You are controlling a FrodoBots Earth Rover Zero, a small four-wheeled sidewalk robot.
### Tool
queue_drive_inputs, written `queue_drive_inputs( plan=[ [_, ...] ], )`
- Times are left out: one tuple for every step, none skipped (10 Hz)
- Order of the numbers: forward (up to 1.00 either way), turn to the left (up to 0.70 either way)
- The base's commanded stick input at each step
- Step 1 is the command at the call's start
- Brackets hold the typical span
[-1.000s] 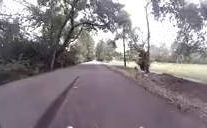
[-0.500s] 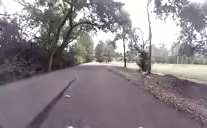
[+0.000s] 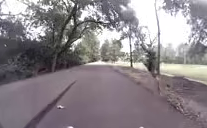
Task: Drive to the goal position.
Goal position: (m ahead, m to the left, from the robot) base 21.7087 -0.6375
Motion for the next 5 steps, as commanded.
queue_drive_inputs(
  plan=[
    [1.0, -0.01],
    [1.0, -0.02],
    [1.0, -0.03],
    [1.0, -0.04],
    [1.0, -0.06]
  ],
)
